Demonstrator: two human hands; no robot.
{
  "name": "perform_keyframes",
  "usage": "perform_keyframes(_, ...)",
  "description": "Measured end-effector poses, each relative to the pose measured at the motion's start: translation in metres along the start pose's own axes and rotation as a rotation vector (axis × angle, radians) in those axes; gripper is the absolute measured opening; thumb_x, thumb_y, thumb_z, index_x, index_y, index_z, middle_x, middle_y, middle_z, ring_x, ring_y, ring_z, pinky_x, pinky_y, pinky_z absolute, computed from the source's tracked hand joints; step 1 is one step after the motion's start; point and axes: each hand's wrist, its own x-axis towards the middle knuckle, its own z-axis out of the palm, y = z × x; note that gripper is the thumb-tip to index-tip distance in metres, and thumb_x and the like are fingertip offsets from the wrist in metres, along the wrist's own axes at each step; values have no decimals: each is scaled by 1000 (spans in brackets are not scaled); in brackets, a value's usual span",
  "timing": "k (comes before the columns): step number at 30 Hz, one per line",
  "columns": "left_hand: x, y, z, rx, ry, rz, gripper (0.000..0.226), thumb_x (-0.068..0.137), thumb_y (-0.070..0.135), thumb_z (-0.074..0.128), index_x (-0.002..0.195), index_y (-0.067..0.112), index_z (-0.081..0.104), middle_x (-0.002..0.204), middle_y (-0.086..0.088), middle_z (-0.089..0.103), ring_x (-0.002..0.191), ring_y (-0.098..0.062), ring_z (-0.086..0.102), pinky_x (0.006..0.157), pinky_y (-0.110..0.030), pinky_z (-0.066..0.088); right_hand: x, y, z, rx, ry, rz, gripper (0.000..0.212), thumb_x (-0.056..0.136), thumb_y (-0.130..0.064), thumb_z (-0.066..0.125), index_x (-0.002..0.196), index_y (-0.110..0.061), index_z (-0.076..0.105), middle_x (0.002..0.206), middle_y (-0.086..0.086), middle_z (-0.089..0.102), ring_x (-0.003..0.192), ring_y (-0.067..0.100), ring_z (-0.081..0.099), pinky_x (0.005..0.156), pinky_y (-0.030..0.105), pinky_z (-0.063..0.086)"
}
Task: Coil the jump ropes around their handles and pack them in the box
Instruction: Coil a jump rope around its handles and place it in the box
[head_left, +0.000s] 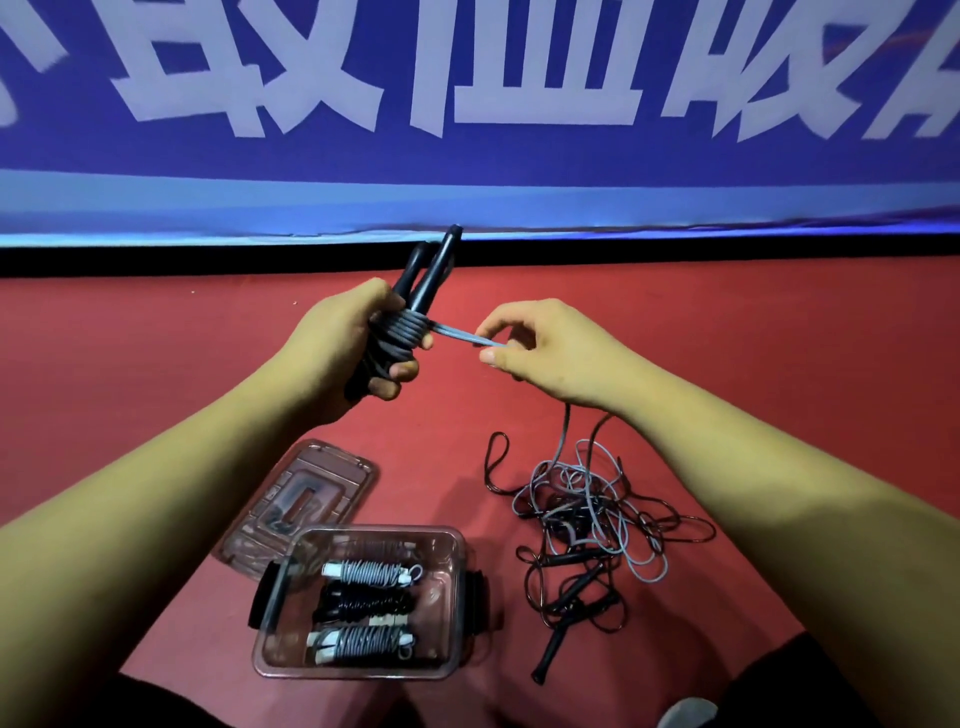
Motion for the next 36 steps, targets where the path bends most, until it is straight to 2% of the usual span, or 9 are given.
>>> perform_keyframes(3, 3, 0, -10, 158, 78, 52, 13, 80, 16, 54, 89, 9, 50, 75, -18, 60, 44, -20, 44, 46, -21, 28, -1, -4, -4, -85, 31, 9, 11, 92, -26, 63, 99, -22, 71, 59, -13, 49, 54, 2, 44, 53, 16, 32)
perform_keyframes(5, 5, 0, -17, 315, 104, 44, 12, 80, 15, 61, 87, 8, 54, 70, -13, 53, 45, -21, 47, 44, -22, 31, -2, -10, -9, -157, 25, -4, 14, 93, -30, 61, 98, -24, 72, 63, -15, 52, 63, 2, 50, 61, 23, 39)
perform_keyframes(10, 15, -9, -23, 1005, 116, 220, 23, 83, 15, 68, 98, 12, 52, 73, -5, 59, 56, -23, 52, 51, -30, 38, -5, -35, -6, -452, 5, -137, 21, 94, -38, 55, 98, -22, 69, 86, 2, 65, 87, 29, 60, 68, 33, 44)
perform_keyframes(14, 7, -17, -10, 1406, -86, 225, 27, 78, 16, 69, 102, 20, 57, 85, -2, 63, 80, -27, 59, 66, -33, 44, -6, -40, -3, -567, 5, -244, 19, 94, -39, 55, 100, -26, 67, 96, 3, 69, 94, 32, 62, 66, 32, 36)
perform_keyframes(17, -4, -25, 9, 1564, -312, 177, 11, 78, 21, 69, 82, 24, 59, 69, 6, 56, 72, -20, 53, 60, -28, 36, -8, -39, 1, -535, -18, -277, 16, 93, -37, 57, 97, -27, 68, 99, -2, 71, 97, 28, 62, 70, 31, 38)
perform_keyframes(23, -10, -25, 19, 1293, -448, 158, 44, 77, 61, 72, 66, 21, 58, 47, 9, 45, 46, -8, 38, 46, -20, 28, 0, -23, -9, -247, 0, -169, 13, 82, -37, 71, 85, -24, 74, 80, -7, 72, 82, 16, 65, 74, 37, 52)
perform_keyframes(28, -17, -22, 18, 1110, -537, 182, 22, 90, 40, 69, 74, 28, 61, 50, 15, 51, 47, -5, 41, 50, -19, 31, 1, -4, -15, -4, -42, -79, 7, 81, -22, 76, 81, -16, 76, 69, 2, 71, 63, 13, 62, 66, 33, 50)
perform_keyframes(32, -20, -26, 17, 1075, -578, 181, 25, 88, 45, 66, 80, 21, 63, 57, 9, 55, 50, -9, 43, 55, -31, 36, -3, 2, -13, 79, -113, -41, 4, 85, -18, 74, 84, -15, 77, 68, 0, 70, 63, 6, 61, 66, 24, 49)
perform_keyframes(36, -23, -25, 23, 995, -495, 237, 24, 91, 35, 62, 76, 17, 65, 56, 8, 59, 47, -6, 44, 51, -26, 36, -6, 4, -10, 120, -121, -3, 10, 89, -19, 70, 91, -12, 77, 66, -6, 65, 52, -3, 54, 54, 7, 37)
